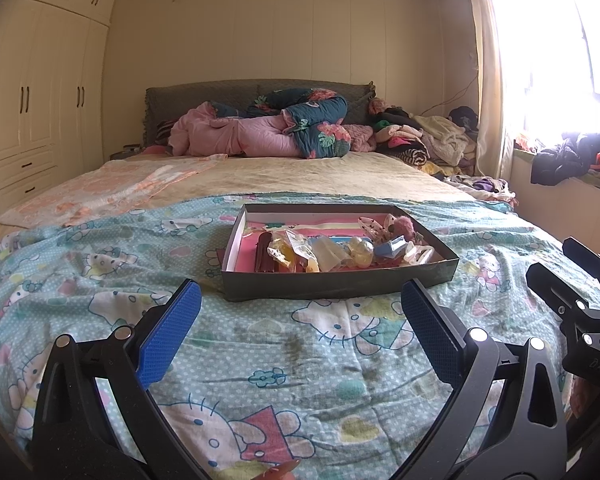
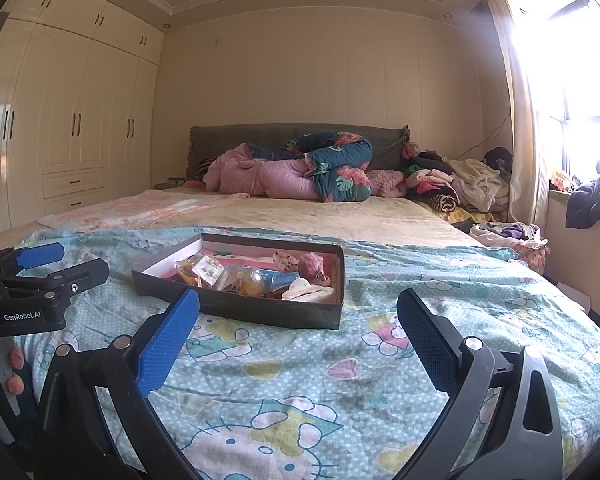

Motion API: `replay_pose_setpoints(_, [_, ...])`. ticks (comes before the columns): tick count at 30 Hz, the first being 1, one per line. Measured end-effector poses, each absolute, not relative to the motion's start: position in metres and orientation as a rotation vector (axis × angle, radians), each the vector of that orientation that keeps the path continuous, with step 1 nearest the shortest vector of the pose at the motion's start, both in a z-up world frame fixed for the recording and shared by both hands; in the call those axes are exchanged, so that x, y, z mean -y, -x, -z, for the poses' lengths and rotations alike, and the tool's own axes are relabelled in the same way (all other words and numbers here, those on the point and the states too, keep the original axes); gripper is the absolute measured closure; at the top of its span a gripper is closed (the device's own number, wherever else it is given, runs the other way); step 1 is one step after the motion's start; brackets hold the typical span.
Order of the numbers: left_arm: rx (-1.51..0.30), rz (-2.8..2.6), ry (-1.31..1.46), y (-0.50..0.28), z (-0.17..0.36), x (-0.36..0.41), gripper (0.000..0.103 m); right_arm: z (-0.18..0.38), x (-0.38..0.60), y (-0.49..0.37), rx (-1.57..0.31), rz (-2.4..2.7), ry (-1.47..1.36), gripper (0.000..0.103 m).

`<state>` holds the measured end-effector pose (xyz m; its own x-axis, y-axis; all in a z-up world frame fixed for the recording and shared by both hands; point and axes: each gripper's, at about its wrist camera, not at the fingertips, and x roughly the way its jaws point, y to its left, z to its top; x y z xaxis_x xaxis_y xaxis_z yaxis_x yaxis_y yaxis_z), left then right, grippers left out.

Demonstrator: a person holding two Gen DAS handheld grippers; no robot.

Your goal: Organize jewelry

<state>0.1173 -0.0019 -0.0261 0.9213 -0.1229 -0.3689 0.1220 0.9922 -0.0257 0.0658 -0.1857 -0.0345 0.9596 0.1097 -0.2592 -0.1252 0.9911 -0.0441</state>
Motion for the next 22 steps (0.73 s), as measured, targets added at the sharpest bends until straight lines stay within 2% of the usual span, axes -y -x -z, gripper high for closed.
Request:
replay_pose_setpoints(14, [-0.46,0.071,-0.012,-0.134,0.028,0.003,0.011,0.027,0.196,-0.065,-0.275,-0.095,0.039,0.006])
replay_pose_setpoints(22, [-0.637,-0.049,0.09,-0.215,0.03,-0.055,0.011,0.021,0.267,-0.109,-0.36,0.061,-0.048,0.006])
